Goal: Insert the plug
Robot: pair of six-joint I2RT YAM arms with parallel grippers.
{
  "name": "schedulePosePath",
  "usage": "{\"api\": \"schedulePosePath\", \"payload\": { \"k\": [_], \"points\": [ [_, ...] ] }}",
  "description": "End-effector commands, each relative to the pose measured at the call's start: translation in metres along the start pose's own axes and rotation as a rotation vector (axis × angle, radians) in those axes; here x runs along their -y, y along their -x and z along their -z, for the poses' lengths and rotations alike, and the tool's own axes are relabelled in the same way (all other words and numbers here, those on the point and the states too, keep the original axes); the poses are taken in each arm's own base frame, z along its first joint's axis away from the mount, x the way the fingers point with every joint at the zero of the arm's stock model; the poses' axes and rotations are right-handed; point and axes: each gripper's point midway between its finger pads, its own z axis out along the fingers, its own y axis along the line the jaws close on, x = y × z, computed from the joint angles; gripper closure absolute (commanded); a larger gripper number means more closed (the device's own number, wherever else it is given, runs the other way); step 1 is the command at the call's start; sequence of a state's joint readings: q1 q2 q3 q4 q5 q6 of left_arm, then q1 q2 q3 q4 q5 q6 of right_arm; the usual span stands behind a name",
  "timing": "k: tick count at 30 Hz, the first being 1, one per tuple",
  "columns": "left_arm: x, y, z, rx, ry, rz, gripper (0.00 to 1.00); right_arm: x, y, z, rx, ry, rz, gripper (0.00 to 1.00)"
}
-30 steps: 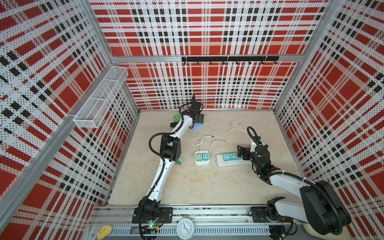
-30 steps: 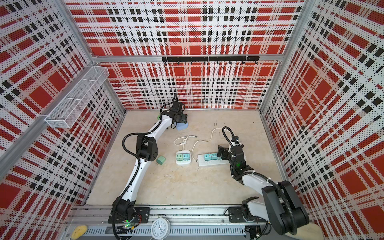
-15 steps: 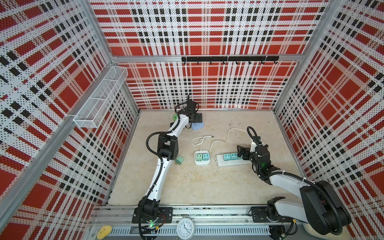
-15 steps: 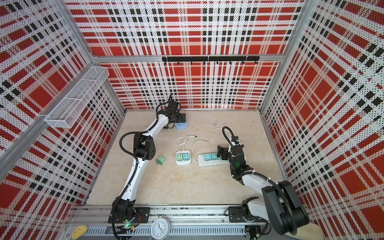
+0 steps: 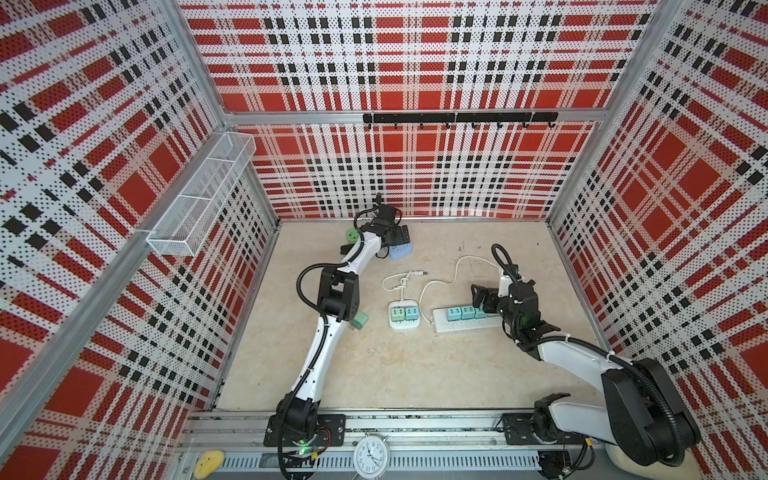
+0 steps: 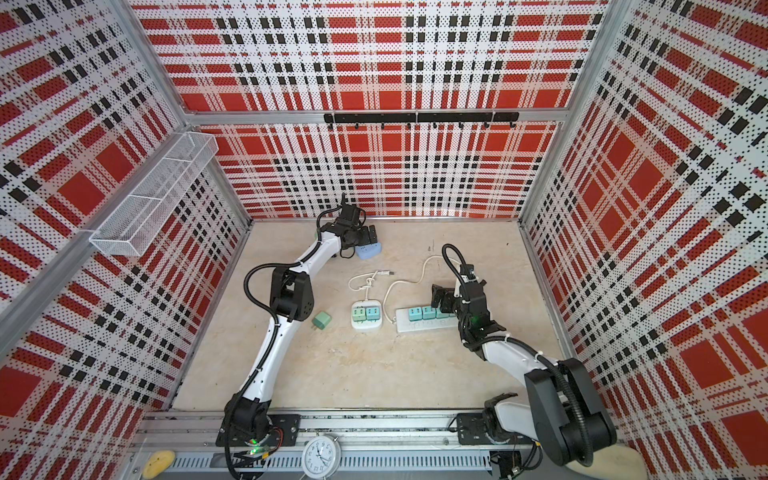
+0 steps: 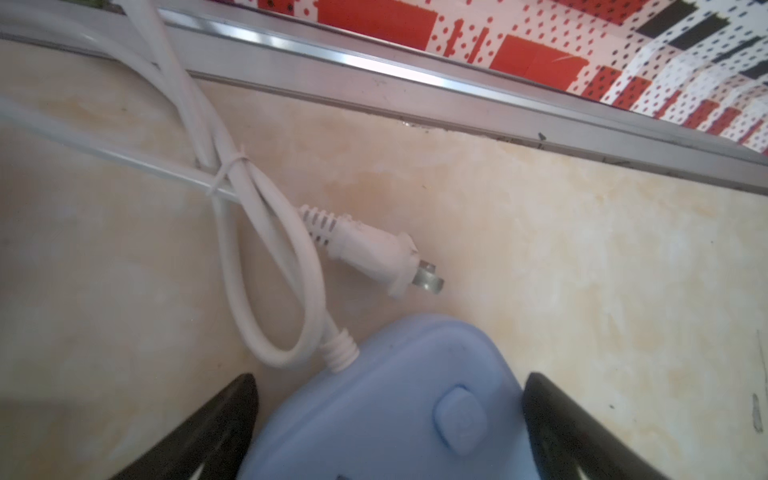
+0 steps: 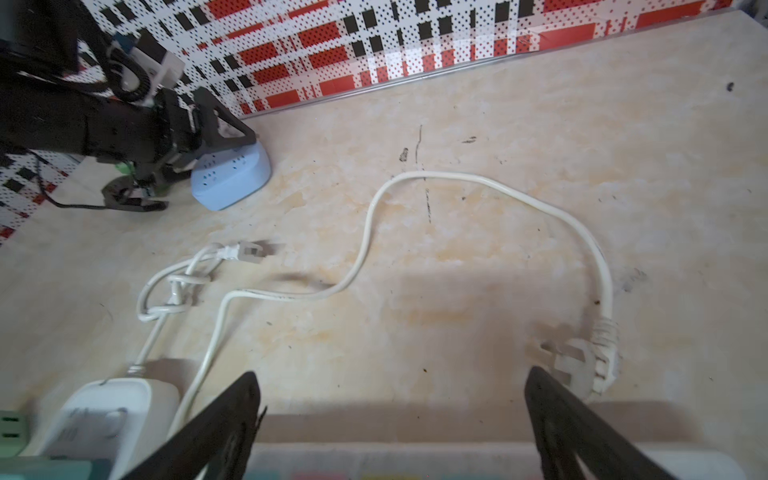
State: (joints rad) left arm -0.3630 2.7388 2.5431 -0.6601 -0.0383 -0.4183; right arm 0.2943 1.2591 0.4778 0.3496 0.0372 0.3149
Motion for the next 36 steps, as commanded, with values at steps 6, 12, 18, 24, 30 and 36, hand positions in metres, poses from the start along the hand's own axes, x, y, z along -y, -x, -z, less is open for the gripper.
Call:
{"api": "schedulePosePath", "payload": {
  "k": [6, 12, 18, 24, 30, 36],
  "points": [
    [-0.046, -0.073, 0.020, -0.221, 0.321, -0.163, 0.00, -0.048, 0.066, 0.006, 0.086, 0.166, -0.079, 0.00],
    [-0.046, -0.120, 0.039, -0.333, 0.302, -0.230, 0.03, -0.068, 0.085, -0.033, 0.016, 0.211, -0.205, 0.05],
    [-0.059, -0.142, 0.064, -0.330, 0.259, -0.197, 0.01, -0.090, 0.083, -0.082, -0.100, 0.247, -0.252, 0.07],
    [-0.054, -0.144, 0.094, -0.257, 0.186, -0.188, 0.01, -0.116, 0.063, -0.121, -0.211, 0.254, -0.231, 0.14],
    [-0.071, -0.139, 0.122, -0.197, 0.191, -0.147, 0.01, -0.155, 0.030, -0.152, -0.329, 0.303, -0.193, 0.19],
    [-0.062, -0.151, 0.149, -0.145, 0.084, -0.145, 0.01, -0.194, 0.006, -0.161, -0.374, 0.348, -0.178, 0.21]
  ]
}}
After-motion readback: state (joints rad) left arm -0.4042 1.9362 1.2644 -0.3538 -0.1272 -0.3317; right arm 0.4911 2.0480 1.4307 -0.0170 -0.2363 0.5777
